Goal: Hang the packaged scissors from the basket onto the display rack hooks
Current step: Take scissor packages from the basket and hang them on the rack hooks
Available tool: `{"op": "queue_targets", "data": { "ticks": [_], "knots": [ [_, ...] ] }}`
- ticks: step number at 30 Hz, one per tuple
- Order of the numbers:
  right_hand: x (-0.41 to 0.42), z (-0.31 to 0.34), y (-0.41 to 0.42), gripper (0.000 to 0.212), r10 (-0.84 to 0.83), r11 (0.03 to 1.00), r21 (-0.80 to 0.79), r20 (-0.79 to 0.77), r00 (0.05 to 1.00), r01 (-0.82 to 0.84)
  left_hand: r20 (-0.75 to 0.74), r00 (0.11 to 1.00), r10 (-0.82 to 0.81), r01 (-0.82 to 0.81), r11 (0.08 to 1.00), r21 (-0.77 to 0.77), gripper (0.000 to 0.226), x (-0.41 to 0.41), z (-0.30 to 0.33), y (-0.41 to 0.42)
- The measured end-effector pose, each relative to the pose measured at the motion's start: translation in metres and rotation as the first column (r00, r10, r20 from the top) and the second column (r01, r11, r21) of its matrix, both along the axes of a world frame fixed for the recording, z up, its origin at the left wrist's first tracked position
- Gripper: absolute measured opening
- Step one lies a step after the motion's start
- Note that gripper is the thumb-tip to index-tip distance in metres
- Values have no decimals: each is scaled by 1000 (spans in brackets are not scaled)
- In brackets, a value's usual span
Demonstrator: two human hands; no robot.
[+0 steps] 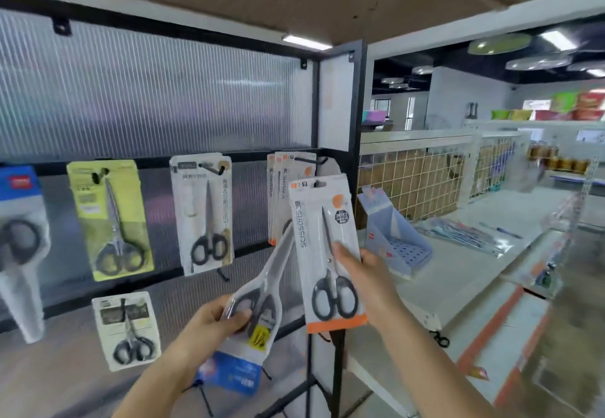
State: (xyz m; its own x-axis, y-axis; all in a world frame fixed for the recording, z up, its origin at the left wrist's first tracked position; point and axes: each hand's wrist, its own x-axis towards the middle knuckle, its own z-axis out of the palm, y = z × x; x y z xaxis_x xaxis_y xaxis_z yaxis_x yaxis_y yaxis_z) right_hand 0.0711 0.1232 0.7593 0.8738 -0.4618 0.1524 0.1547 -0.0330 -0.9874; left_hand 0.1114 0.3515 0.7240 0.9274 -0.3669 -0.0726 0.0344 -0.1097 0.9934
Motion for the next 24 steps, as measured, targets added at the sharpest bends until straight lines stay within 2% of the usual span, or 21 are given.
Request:
{"op": "queue_targets", "data": {
  "ticks": [5,7,10,15,24],
  "knots": [
    [14,14,-18,10,-103,995,14,62,993,102,1,999,-42,42,998,-49,10,12,4,-9],
    [23,18,-27,17,-118,993,33,56,991,116,4,999,-40,40,997,-65,11,16,4,-13],
    [42,23,-38,20,-88,996,20,50,995,87,-21,1000,0,-2,995,-103,9,26,6,-20],
    [68,29,-48,12,-32,999,40,68,997,29,-76,996,38,-51,984,-171,11,38,12,-28],
    [91,15,-58,16,30,997,76,6,1000,-31,-82,994,73,-85,984,-156,10,47,8,-37]
  ]
}}
